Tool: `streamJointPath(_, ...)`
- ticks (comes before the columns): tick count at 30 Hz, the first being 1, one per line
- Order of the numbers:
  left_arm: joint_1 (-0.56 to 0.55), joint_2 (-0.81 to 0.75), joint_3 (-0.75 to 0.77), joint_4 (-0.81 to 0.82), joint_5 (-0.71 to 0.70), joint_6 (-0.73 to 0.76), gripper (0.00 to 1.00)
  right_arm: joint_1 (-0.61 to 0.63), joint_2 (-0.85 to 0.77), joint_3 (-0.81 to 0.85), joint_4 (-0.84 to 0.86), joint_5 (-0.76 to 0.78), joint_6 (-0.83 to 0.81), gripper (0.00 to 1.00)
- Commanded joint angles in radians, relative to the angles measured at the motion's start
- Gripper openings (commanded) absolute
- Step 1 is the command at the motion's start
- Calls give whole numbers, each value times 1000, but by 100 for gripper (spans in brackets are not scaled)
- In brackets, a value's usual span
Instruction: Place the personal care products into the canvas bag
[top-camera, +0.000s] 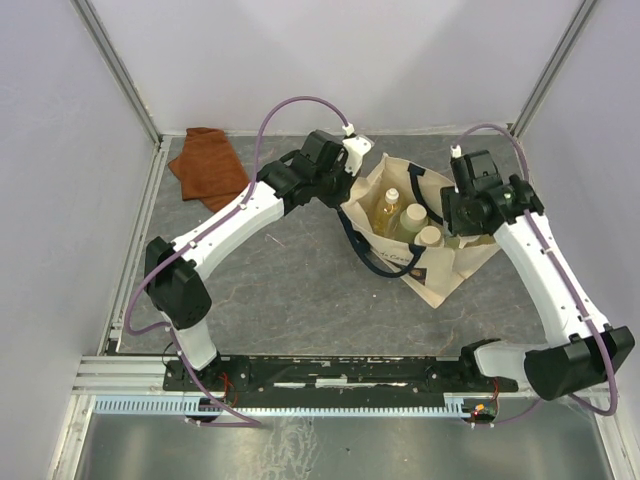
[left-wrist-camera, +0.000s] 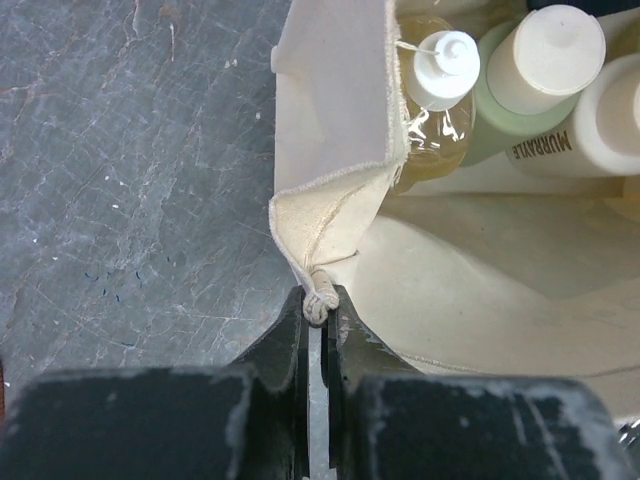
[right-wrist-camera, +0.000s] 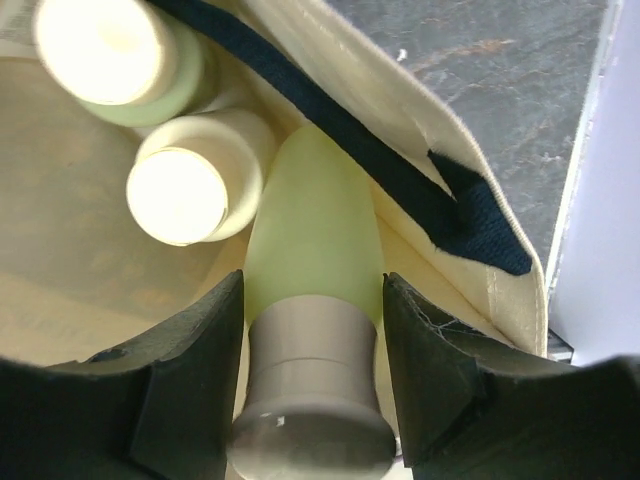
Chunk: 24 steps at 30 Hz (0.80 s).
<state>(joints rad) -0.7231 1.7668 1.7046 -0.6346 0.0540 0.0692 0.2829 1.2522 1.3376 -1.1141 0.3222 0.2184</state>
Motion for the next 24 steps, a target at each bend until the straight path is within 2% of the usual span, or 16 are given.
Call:
streamJointPath(1,11,-6,49,-22,-15,33,3,2,33,189,-129,-176,7,0)
streamJointPath(13,11,-10,44,-21,-8,35,3,2,74,209,-240,-289,-21,0)
streamJointPath(19,12,-13,36,-20,-11,37,3,2,74,207,-237,-300,-23,0)
streamJointPath(24,12,-12,35,-16,-8,37,3,2,98,156,-211,-251,-25,0)
